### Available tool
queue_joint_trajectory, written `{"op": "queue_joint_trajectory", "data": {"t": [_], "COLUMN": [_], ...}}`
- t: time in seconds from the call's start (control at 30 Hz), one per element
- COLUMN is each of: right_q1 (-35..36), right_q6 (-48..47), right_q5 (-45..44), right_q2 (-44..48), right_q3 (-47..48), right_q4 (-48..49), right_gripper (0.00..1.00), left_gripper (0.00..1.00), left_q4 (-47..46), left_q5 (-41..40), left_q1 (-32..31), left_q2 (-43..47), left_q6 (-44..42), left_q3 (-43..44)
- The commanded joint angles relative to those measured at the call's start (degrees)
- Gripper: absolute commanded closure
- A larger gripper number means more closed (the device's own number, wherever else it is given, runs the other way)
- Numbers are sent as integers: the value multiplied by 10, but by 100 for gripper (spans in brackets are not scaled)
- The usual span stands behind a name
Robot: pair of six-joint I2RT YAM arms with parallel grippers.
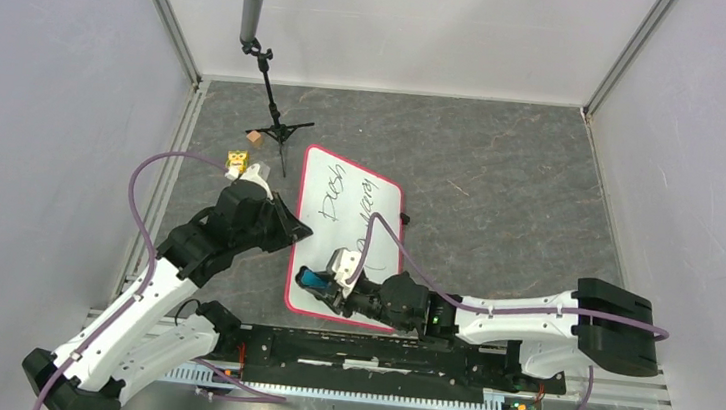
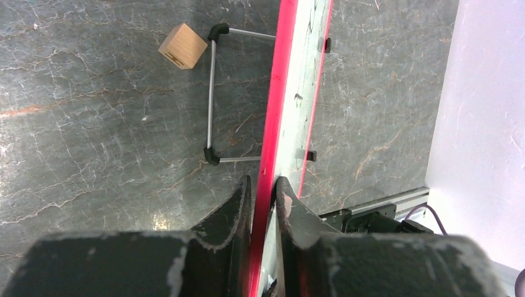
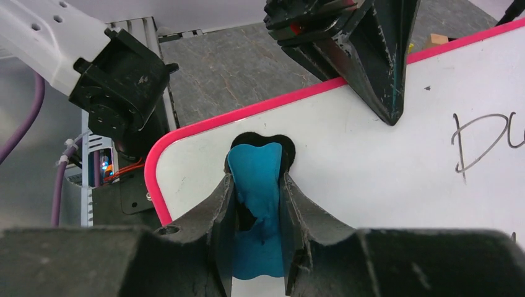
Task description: Erase the whiteboard
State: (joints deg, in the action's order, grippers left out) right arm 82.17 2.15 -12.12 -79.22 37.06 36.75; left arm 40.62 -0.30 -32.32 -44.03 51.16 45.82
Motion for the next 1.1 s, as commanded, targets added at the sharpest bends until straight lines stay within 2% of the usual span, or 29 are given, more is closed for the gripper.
{"op": "queue_joint_trajectory", "data": {"t": [0.0, 0.23, 0.4, 0.5, 0.6, 0.73, 0.83, 1.0, 1.03, 1.07], "right_q1": [4, 29, 26, -2, -50, -115, -136, -136, -136, -136], "right_q6": [-10, -55, -50, -14, 63, 131, 152, 151, 151, 151], "right_q5": [96, 160, 142, 106, 57, 46, 36, 34, 38, 40], "right_q2": [-29, -23, -11, -2, 8, 14, 26, 31, 36, 42], "right_q3": [19, -13, -48, -77, -116, -168, -209, -207, -205, -205], "right_q4": [-19, 1, 25, 32, 29, 9, 10, -4, -3, -3], "right_gripper": [80, 80, 80, 80, 77, 77, 78, 78, 78, 78], "left_gripper": [98, 98, 98, 98, 98, 98, 98, 98, 95, 83], "left_q4": [12, 22, 22, 22, 22, 22, 21, 7, 4, 3], "left_q5": [-30, -40, -41, -41, -42, -39, -37, -20, -14, -9], "left_q1": [-10, -9, -10, -10, -10, -10, -10, -10, -10, -10], "left_q2": [3, 1, -4, -5, -7, -3, 4, 16, 19, 22], "left_q6": [72, 66, 67, 67, 66, 66, 64, 60, 60, 60], "left_q3": [-4, 7, 7, 8, 8, 8, 4, -9, -11, -12]}}
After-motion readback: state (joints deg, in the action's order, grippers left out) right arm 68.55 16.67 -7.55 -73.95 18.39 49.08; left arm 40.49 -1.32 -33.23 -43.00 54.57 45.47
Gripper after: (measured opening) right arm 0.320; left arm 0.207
